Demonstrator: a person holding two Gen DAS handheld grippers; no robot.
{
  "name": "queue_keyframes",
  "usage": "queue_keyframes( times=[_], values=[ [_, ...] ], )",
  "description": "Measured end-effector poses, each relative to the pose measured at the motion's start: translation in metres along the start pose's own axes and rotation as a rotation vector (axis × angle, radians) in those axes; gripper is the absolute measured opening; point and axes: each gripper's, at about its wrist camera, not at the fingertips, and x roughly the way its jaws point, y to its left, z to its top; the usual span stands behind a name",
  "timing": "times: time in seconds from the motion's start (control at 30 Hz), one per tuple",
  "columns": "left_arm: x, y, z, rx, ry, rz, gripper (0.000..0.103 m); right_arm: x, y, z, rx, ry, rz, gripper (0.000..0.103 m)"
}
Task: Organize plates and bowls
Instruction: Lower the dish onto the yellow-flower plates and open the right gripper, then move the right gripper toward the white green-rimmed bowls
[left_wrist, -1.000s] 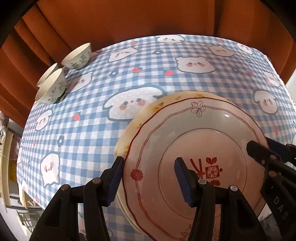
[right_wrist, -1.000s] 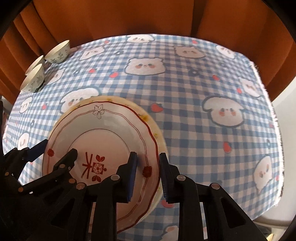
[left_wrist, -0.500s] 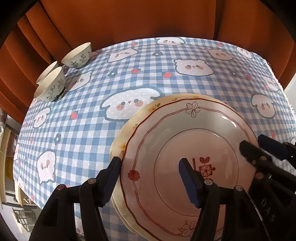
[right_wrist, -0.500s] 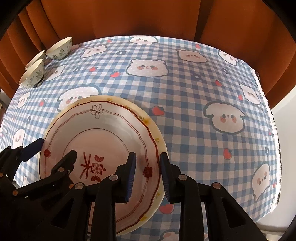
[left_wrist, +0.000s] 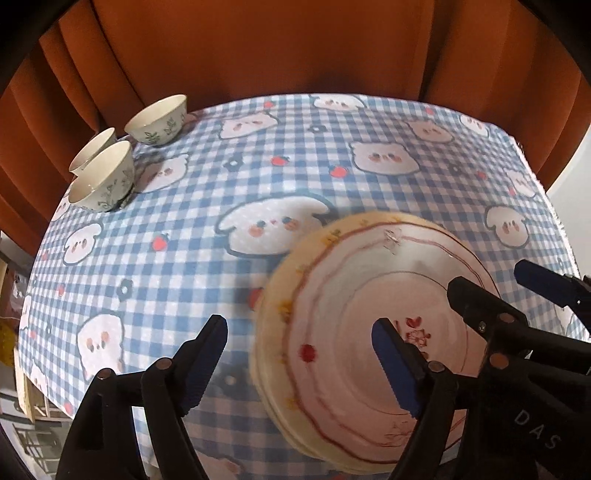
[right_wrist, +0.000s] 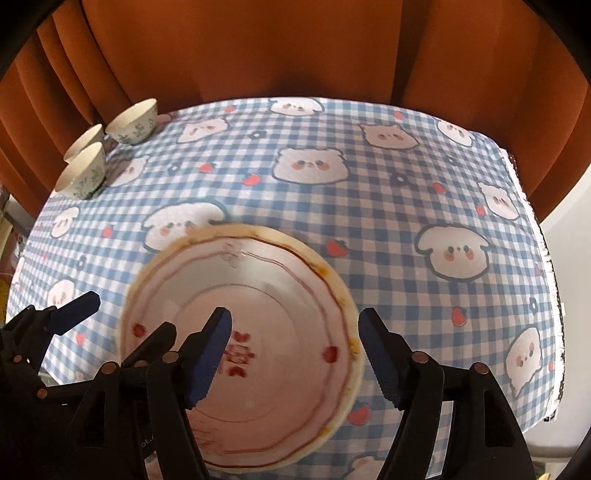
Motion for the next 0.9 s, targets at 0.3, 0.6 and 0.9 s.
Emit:
queue_keyframes(
  times=[0.3, 0.6, 0.9],
  values=[
    [-0.007, 0.062, 0.005, 0.045, -0.019, -0.051, 0.082, -0.006, 0.055, 0.008, 0.076, -0.017, -0.007, 0.076],
    [-0.011, 0.136, 0.010, 0.063, -0.030, -0.083, 0.083, -0.010, 0.129, 0.022, 0.113, -0.026, -0.043, 0.077],
    [-0.005, 0.210, 0.022, 0.089, -0.062, -0.079, 0.083, 0.000, 0.202, 0.038, 0.144, -0.050, -0.054, 0.077]
  ],
)
